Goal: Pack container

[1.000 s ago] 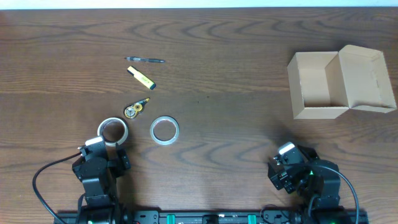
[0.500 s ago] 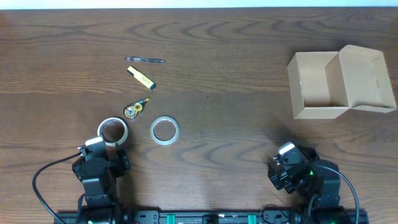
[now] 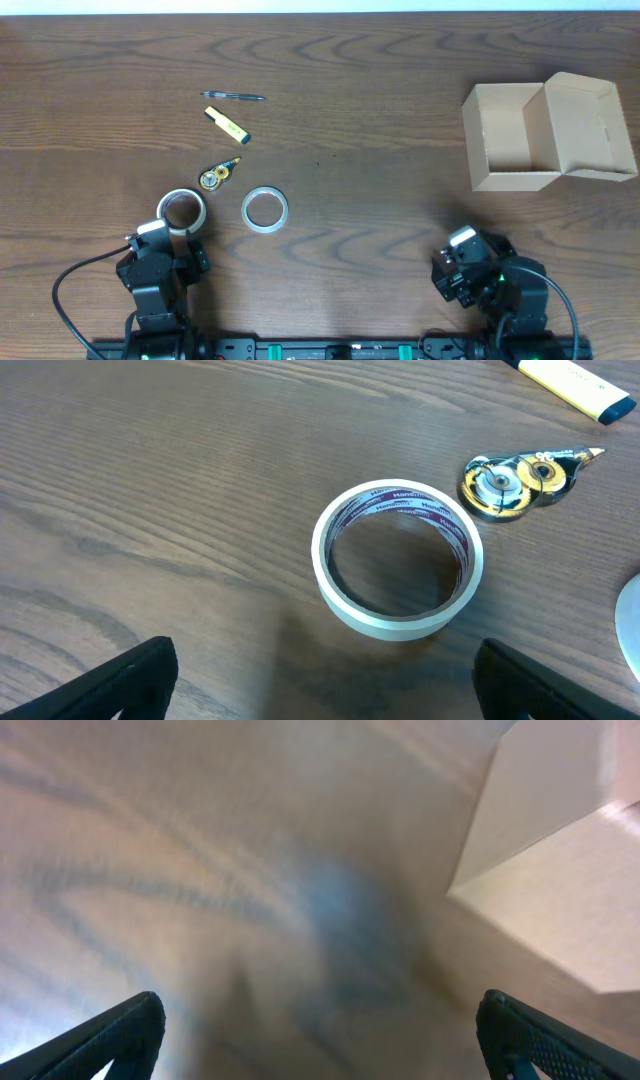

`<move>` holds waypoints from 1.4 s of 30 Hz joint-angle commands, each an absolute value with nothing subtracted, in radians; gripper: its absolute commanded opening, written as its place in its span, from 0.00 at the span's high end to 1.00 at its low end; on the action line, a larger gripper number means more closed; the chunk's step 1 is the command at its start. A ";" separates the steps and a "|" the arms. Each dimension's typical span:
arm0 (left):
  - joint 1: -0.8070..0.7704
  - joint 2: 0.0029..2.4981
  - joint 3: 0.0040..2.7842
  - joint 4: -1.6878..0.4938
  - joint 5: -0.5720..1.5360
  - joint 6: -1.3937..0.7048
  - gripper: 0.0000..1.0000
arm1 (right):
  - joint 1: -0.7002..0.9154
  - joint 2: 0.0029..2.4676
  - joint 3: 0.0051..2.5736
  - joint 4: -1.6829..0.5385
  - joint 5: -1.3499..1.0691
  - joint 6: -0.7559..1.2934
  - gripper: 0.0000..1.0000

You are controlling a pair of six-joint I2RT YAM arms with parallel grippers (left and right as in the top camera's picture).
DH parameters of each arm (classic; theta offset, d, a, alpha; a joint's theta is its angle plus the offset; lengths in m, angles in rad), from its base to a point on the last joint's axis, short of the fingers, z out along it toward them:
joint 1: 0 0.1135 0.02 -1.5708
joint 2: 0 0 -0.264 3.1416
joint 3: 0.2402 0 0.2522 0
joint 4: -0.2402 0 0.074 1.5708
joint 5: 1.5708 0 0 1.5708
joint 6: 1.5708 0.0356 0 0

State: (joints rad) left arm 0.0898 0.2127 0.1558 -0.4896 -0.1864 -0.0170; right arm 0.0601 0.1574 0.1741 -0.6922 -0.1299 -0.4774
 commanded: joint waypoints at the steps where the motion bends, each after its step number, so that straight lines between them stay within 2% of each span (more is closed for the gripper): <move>1: 0.089 0.205 0.137 -0.489 -0.183 0.000 0.05 | 0.052 0.196 0.221 -0.665 -0.117 -0.370 0.01; 8: 0.089 0.205 0.137 -0.489 -0.183 0.000 0.05 | 0.052 0.505 0.532 -0.670 0.018 -0.116 0.01; 13: 0.089 0.205 0.137 -0.490 -0.183 0.000 0.05 | 0.052 0.739 0.807 -0.731 0.057 -0.071 0.01; 18: 0.089 0.205 0.137 -0.489 -0.183 0.000 0.05 | 0.045 0.961 1.089 -0.883 0.127 -0.003 0.01; 24: 0.089 0.205 0.137 -0.490 -0.183 0.000 0.05 | -0.038 1.219 1.343 -0.992 0.119 0.059 0.01; 32: 0.089 0.205 0.137 -0.490 -0.183 0.000 0.05 | -0.140 1.556 1.538 -1.061 0.044 0.054 0.01; 42: 0.089 0.205 0.137 -0.489 -0.183 0.000 0.05 | -0.140 1.781 1.544 -1.028 -0.038 0.048 0.01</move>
State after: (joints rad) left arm 0.0898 0.2123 0.1558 -0.4896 -0.1856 -0.0170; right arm -0.1375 1.7626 1.5242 -1.0370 0.0036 0.0349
